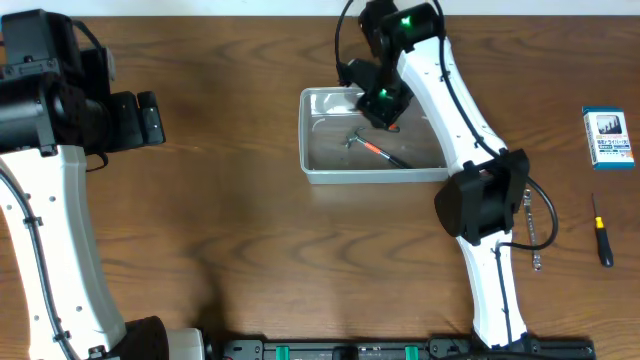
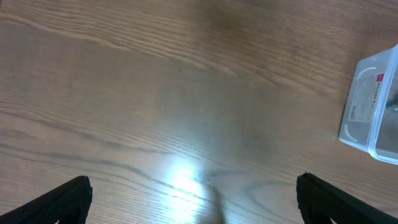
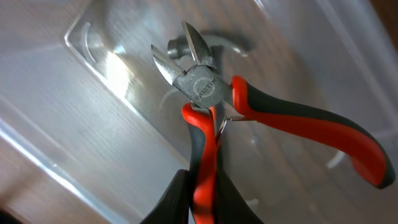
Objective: Pack container
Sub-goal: 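Lower the pliers into the container and open the right gripper, then raise the right gripper and move it toward the blue screwdriver box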
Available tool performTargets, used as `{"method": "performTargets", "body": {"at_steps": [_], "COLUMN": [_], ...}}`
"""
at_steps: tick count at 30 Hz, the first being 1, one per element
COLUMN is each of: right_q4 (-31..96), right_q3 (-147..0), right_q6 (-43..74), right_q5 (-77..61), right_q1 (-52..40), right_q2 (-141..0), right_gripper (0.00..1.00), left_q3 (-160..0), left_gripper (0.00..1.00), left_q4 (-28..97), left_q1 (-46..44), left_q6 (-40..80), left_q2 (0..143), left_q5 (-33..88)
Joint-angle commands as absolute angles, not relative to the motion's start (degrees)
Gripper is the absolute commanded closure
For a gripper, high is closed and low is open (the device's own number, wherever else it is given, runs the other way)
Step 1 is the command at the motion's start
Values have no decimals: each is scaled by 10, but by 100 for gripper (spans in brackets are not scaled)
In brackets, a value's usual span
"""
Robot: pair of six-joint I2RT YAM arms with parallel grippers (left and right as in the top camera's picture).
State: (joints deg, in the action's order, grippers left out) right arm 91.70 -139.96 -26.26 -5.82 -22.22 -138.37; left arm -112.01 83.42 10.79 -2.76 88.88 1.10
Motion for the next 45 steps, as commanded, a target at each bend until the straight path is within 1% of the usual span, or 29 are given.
{"method": "performTargets", "body": {"at_steps": [1, 8, 12, 16, 18, 26, 30, 31, 32, 33, 34, 40, 45], "right_q4": [904, 870, 846, 827, 824, 827, 860, 871, 886, 899, 914, 973, 973], "right_q3": [-1372, -1313, -1285, -1266, -1266, -1272, -1317, -1333, -1355, -1376, -1401, -1539, -1558], "right_q6": [-273, -273, -273, -273, -273, -258, -235, -230, -220, -210, -196, -110, -88], "right_q5": [-72, -87, -87, -86, -87, -86, -85, -82, -76, -70, -61, -40, -38], "right_q1": [-221, -221, -221, -221, -221, -221, -220, -219, -217, -215, -211, -177, -135], "right_q2": [-1377, -1377, -1377, -1377, -1377, -1375, -1371, -1371, -1371, -1371, -1370, -1357, -1306], "right_gripper": [89, 88, 81, 77, 72, 65, 54, 49, 42, 24, 1, 1, 1], "left_q3": [-1131, -1131, -1131, -1131, -1131, -1131, -1131, -1131, -1131, -1131, -1131, -1131, -1131], "left_gripper": [2, 2, 2, 2, 2, 2, 2, 2, 2, 2, 2, 2, 2], "left_q4": [835, 835, 835, 835, 835, 835, 835, 835, 835, 835, 835, 835, 835], "left_q1": [110, 110, 110, 110, 110, 110, 110, 110, 110, 110, 110, 110, 110], "left_q6": [-23, -23, -23, -23, -23, -23, -23, -23, -23, -23, -23, -23, -23], "left_q2": [891, 891, 891, 891, 891, 891, 891, 891, 891, 891, 891, 891, 891], "left_q5": [10, 10, 10, 10, 10, 10, 10, 10, 10, 10, 10, 10, 10]}}
